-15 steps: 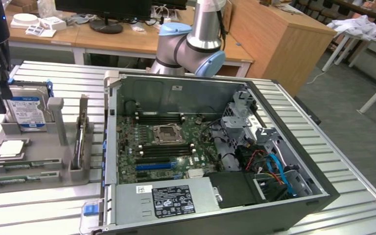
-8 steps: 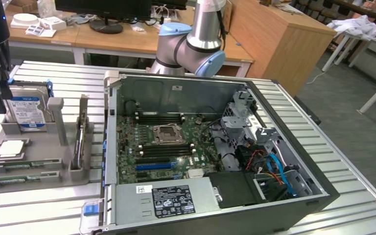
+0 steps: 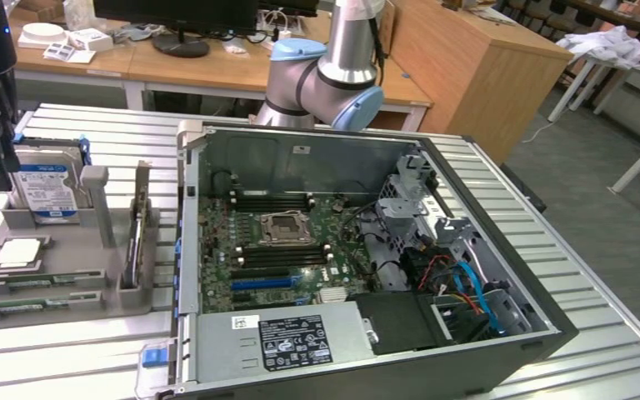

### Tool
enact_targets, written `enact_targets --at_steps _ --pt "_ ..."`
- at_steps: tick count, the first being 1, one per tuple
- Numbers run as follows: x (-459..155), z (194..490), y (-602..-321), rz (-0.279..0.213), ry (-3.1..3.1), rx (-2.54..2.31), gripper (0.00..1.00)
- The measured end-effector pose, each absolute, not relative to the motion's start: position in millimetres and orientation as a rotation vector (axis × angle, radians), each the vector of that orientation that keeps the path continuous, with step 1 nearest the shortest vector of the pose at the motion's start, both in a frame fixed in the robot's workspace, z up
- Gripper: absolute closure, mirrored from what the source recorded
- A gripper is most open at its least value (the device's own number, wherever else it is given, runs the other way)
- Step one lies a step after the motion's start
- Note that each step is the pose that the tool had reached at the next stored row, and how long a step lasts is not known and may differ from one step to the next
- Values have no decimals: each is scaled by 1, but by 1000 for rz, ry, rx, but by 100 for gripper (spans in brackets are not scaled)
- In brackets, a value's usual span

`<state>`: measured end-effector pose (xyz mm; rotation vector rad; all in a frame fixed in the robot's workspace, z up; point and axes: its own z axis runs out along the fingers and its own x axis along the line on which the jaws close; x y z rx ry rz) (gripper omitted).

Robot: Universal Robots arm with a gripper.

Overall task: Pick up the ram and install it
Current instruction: 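Pick up the ram and move it above insertion slot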

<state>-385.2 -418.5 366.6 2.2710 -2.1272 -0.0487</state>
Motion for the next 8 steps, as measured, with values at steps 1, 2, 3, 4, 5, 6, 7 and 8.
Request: enact_targets --at_steps 1,2,3,4,5,6,7,8 --pt "-385 367 -418 -49 -2127 2271 64" --pt "-385 367 -418 -49 -2127 2271 64" --pt "-385 366 -418 -49 -2127 2271 64" --pt "-385 365 -419 -48 -2128 2273 64" --pt "-385 364 -418 -48 -2128 2272 64" --pt "-385 363 -419 -48 -2128 2272 64" --pt "-385 361 -419 -48 -2128 2272 64" --pt "-385 360 -419 -48 -2128 2272 64"
